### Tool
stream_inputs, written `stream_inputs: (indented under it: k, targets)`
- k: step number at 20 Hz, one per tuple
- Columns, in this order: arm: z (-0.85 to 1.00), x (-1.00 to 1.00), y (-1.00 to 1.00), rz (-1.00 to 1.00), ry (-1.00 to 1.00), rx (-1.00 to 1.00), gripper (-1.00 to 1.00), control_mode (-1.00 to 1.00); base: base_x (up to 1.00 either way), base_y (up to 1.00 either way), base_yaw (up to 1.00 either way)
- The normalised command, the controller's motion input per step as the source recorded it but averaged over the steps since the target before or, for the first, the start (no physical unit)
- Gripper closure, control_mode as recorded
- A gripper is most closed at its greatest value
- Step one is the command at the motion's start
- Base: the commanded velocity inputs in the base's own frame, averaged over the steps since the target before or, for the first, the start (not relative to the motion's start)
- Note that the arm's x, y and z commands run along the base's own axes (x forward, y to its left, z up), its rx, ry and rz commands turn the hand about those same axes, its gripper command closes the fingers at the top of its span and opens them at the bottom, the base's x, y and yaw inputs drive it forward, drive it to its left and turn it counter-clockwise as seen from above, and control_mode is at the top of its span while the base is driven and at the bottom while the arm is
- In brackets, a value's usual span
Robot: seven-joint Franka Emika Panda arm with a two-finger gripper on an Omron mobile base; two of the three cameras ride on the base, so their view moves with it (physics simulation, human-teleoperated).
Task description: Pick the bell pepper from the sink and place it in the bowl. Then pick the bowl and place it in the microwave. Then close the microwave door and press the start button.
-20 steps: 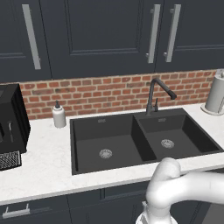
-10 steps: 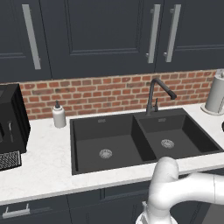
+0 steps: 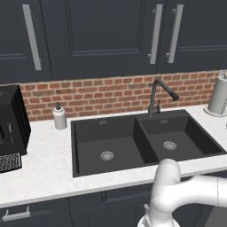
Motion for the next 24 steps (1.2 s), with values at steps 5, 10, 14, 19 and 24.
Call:
stream_inputs:
  k: [5,10,14,19,24]
  targets:
    - [0.19,-0.11,0.41,0.01,-0.03,-0.12,-1.0,-1.0,0.0,0.0,0.0]
    - [0.29,-0.11,0.73,0.0,0.0,-0.25,-1.0,-1.0,0.0,0.0,0.0]
    - [0.09,0.09,0.2,0.05,0.19,-0.13,-1.0,-1.0,0.0,0.0,0.0]
    - [0.03,0.13,0.0,0.07,0.21,-0.08,-1.0,-1.0,0.0,0.0,0.0]
    - [0.0,0.11,-0.08,0.06,0.15,0.0,-1.0,-1.0,0.0,0.0,0.0]
